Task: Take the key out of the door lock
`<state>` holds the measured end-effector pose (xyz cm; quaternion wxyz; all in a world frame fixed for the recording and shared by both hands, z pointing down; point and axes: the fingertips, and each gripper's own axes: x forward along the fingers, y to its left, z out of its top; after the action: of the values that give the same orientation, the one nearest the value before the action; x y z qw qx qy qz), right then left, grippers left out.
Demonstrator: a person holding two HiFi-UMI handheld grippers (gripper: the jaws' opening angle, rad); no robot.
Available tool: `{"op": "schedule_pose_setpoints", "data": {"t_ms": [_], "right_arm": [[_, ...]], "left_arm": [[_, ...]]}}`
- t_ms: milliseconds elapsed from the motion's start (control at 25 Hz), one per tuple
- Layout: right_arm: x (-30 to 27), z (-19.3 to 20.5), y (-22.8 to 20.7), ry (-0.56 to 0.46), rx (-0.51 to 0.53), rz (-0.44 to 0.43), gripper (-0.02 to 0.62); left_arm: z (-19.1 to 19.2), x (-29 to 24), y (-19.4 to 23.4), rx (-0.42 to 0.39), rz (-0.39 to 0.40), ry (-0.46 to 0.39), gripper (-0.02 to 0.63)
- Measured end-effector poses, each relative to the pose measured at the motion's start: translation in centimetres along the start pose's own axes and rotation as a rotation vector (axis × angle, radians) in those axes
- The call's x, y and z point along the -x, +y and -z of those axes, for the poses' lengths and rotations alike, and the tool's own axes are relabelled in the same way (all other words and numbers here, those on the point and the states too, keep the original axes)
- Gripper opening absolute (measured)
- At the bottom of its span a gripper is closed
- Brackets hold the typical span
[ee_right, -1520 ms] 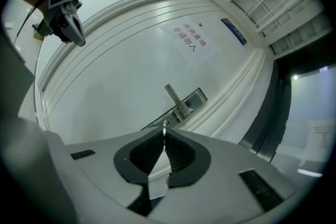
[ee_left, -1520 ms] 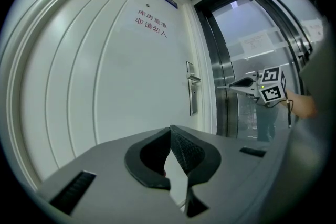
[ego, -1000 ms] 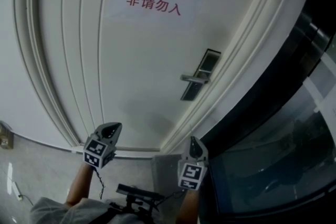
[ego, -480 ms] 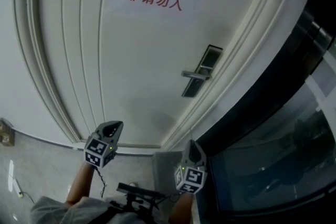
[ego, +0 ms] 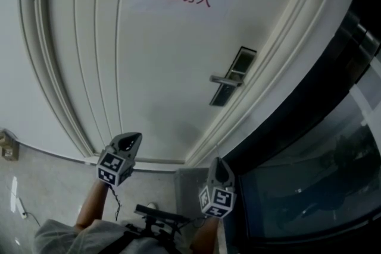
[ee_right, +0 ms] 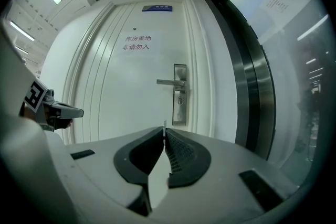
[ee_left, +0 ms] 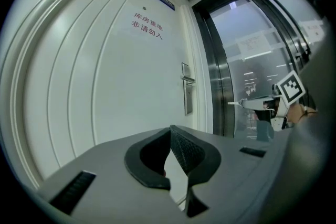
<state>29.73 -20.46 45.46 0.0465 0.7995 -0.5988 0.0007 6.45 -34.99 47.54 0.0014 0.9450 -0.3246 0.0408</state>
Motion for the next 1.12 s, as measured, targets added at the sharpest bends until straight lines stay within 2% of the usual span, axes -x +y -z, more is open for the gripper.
{"op": "schedule_pose_setpoints", "data": {"t_ms": [1120], "right_arm": [[1.4, 1.3, -0.7, -0.003, -0.011, -0.032, 0.018]], "left_arm": [[0.1, 0.7, -2.0, -0.013, -0.007, 0.013, 0.005]]}}
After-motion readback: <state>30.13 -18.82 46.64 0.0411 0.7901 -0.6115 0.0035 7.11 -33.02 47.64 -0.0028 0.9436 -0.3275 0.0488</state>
